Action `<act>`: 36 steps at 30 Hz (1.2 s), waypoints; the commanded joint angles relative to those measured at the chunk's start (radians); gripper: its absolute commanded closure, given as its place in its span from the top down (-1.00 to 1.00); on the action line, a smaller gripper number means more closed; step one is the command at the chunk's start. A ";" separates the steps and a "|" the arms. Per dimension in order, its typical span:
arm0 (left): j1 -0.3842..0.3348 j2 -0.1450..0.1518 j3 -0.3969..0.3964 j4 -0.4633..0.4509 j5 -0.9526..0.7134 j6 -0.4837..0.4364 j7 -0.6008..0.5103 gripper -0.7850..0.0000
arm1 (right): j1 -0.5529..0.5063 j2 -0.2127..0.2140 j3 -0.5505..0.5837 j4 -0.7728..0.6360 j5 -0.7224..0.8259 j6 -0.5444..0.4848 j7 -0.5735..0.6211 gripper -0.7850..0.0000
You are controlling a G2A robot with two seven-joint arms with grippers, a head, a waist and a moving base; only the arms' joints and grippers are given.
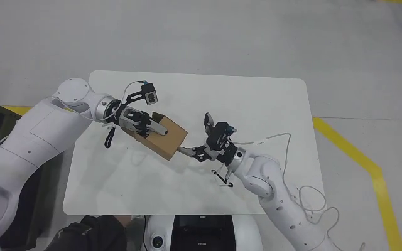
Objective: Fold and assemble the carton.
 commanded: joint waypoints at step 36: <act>0.000 0.000 0.000 0.000 0.000 0.000 0.000 -1.00 | 0.021 -0.008 -0.034 0.024 0.034 0.047 -0.037 1.00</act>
